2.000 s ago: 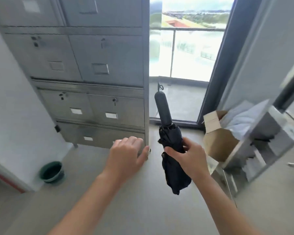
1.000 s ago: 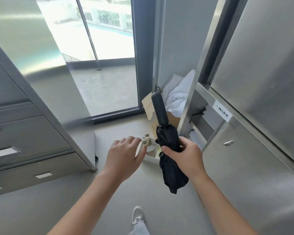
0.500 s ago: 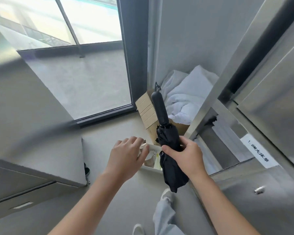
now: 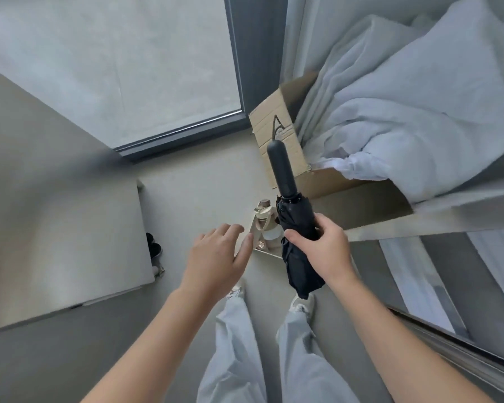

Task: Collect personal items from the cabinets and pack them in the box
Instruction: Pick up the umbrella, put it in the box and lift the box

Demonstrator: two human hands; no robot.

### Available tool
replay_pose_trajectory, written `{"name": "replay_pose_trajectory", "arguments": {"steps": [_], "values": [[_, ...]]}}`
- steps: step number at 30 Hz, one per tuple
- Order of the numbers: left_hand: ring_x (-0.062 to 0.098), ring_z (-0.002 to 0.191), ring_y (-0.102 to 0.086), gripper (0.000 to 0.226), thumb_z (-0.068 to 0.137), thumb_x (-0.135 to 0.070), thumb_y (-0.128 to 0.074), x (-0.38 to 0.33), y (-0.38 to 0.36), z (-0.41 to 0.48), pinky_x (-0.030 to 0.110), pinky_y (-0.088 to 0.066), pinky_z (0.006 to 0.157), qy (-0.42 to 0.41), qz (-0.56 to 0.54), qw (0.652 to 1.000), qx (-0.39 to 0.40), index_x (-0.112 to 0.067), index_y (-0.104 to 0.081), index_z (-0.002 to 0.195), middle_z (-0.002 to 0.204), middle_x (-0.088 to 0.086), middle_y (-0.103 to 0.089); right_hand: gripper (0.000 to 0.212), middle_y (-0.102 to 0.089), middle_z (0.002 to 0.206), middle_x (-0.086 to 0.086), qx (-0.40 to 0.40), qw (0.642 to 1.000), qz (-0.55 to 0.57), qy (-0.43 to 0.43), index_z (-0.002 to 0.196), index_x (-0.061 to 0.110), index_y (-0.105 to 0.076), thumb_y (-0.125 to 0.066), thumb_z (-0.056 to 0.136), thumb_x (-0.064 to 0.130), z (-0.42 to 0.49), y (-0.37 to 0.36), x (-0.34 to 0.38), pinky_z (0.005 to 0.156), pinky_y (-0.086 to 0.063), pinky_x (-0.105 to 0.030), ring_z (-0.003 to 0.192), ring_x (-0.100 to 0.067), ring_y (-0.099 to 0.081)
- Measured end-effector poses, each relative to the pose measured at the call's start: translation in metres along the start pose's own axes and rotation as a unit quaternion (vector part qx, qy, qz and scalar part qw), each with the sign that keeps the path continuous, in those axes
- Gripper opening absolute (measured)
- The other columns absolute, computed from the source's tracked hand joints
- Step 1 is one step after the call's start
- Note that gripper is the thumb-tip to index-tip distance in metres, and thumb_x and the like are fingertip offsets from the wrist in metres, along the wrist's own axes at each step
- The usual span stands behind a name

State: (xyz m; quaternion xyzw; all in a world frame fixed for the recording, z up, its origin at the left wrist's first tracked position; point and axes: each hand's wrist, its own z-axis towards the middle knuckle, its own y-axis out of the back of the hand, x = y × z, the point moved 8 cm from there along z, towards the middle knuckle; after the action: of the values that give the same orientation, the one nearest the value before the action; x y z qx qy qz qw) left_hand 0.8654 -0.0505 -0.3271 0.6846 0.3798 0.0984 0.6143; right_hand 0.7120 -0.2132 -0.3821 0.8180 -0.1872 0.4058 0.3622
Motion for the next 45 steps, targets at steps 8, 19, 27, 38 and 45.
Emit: {"name": "replay_pose_trajectory", "arguments": {"steps": [8, 19, 27, 38, 45], "values": [[0.025, 0.095, -0.061, 0.041, 0.099, -0.051, -0.032, 0.072, -0.22, 0.11, 0.035, -0.041, 0.082, -0.055, 0.001, 0.991, 0.121, -0.024, -0.059, 0.112, 0.104, -0.003, -0.065, 0.032, -0.07, 0.089, 0.034, 0.017, 0.998, -0.05, -0.033, 0.093, 0.04, -0.067, -0.082, 0.067, 0.05, 0.122, -0.104, -0.152, 0.065, -0.043, -0.007, 0.085, 0.009, -0.065], [0.027, 0.091, -0.06, 0.042, 0.098, -0.052, -0.03, 0.165, -0.496, 0.183, 0.036, -0.038, 0.075, -0.084, 0.029, 0.98, 0.179, -0.021, -0.057, 0.103, 0.096, 0.001, -0.064, 0.038, -0.073, 0.087, 0.016, -0.049, 0.993, -0.078, -0.069, 0.098, 0.028, -0.066, -0.081, 0.071, 0.05, 0.249, -0.218, -0.416, 0.07, -0.053, -0.029, 0.084, -0.007, -0.066], [0.027, 0.088, -0.059, 0.038, 0.099, -0.05, -0.032, 0.169, -0.523, 0.163, 0.037, -0.038, 0.075, -0.075, 0.018, 0.975, 0.207, -0.022, -0.058, 0.104, 0.091, 0.0, -0.062, 0.029, -0.067, 0.085, 0.024, -0.059, 0.988, -0.082, -0.119, 0.101, 0.031, -0.067, -0.079, 0.079, 0.046, 0.259, -0.231, -0.454, 0.063, -0.042, -0.016, 0.081, 0.006, -0.061], [0.025, 0.089, -0.059, 0.038, 0.099, -0.049, -0.033, 0.166, -0.528, 0.177, 0.035, -0.037, 0.076, -0.065, 0.012, 0.979, 0.195, -0.023, -0.06, 0.102, 0.093, -0.002, -0.063, 0.03, -0.071, 0.095, 0.007, -0.041, 0.987, -0.11, -0.109, 0.105, 0.023, -0.064, -0.077, 0.085, 0.04, 0.289, -0.229, -0.455, 0.072, -0.051, -0.033, 0.086, -0.021, -0.065], [0.027, 0.087, -0.06, 0.034, 0.1, -0.047, -0.035, 0.155, -0.531, 0.157, 0.034, -0.036, 0.072, -0.057, 0.009, 0.979, 0.194, -0.023, -0.057, 0.107, 0.091, -0.001, -0.063, 0.04, -0.069, 0.117, 0.0, 0.018, 0.984, -0.114, -0.136, 0.131, 0.02, -0.059, -0.068, 0.093, 0.028, 0.275, -0.232, -0.467, 0.084, -0.046, -0.033, 0.105, -0.026, -0.063]]}}
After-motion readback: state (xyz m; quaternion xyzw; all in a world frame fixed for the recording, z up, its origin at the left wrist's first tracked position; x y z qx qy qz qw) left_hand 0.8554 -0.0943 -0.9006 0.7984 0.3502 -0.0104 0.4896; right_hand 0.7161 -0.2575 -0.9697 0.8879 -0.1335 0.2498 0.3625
